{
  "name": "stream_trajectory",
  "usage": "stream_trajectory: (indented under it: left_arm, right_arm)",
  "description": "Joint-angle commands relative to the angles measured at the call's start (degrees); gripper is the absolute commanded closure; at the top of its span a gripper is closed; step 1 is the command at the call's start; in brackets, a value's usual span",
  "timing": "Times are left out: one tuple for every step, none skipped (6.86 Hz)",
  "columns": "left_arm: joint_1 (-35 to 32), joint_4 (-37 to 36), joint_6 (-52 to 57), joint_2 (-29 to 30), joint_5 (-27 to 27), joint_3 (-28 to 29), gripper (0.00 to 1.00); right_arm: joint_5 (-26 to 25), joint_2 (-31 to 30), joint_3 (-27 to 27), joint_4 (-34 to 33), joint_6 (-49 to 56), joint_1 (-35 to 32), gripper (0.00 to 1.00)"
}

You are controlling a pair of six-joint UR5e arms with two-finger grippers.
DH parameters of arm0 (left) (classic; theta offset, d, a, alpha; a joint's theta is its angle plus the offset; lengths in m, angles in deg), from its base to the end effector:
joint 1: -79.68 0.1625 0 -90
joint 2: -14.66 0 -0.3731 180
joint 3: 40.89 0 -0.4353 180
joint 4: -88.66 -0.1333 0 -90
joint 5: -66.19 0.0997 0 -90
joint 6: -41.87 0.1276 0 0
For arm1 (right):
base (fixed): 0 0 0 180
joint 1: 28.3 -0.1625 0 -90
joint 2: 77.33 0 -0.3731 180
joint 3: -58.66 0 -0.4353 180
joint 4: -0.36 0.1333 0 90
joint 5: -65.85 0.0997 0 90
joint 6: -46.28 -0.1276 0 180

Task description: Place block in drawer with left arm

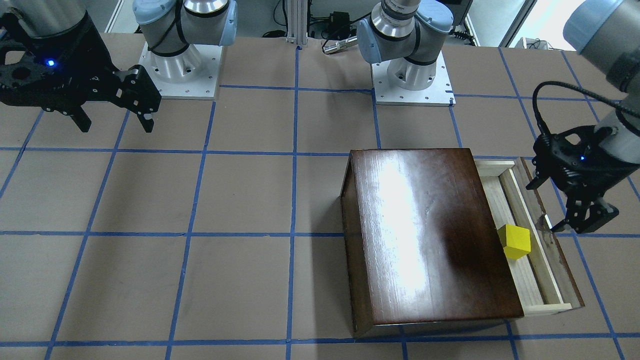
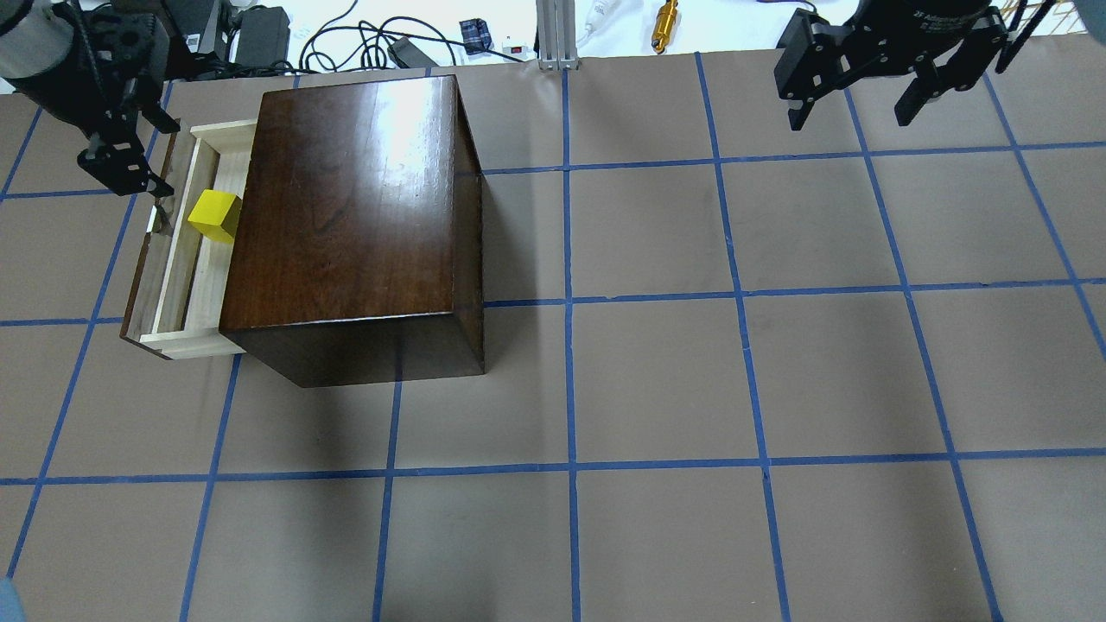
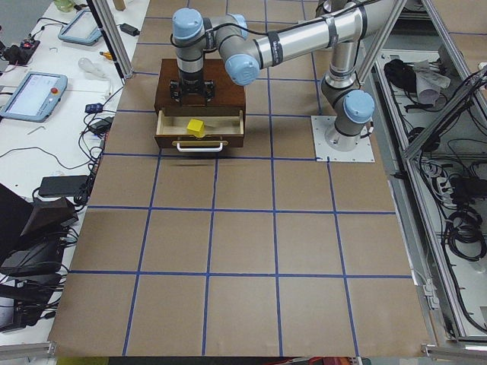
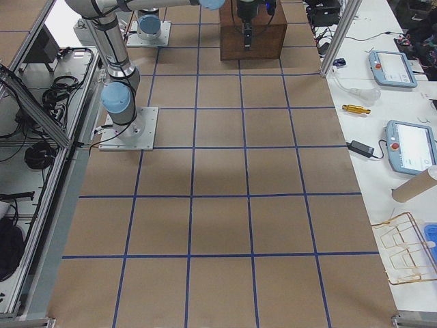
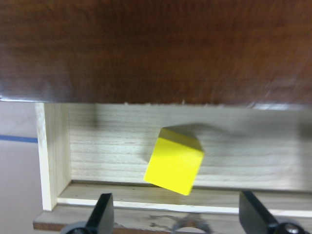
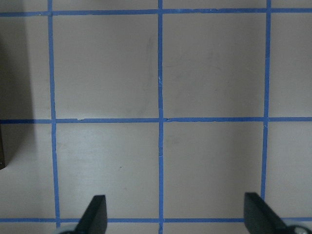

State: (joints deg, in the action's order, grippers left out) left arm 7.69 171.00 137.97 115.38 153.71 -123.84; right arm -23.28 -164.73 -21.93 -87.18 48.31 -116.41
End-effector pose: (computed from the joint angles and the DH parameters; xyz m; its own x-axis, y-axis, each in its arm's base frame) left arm 0.0572 -0.6251 0.3810 -0.2056 0.9758 -0.0738 0.9784 0.2035 -0.0355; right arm 0.1168 -0.5624 0.4672 -0.9999 -0.0035 -0.0124 -0.0025 0.9971 -0.0763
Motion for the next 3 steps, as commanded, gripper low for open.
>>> stream_trajectory:
  left_arm:
    - [-5.76, 6.59, -19.89, -4.55, 0.54, 3.14, 0.07]
    - [-8.06, 6.61, -28.69, -5.35, 0.54, 2.97, 0.05]
    - [-9.21, 6.61, -36.44, -6.14, 0.45, 2.96, 0.05]
  right_arm:
    - [0.00, -0.06, 0.00, 0.00, 0.00, -0.04, 0.00]
    - [0.00, 0.03, 0.00, 0.00, 0.00, -0.04, 0.00]
    - [0.00, 0.03, 0.00, 0.00, 0.00, -0.04, 0.00]
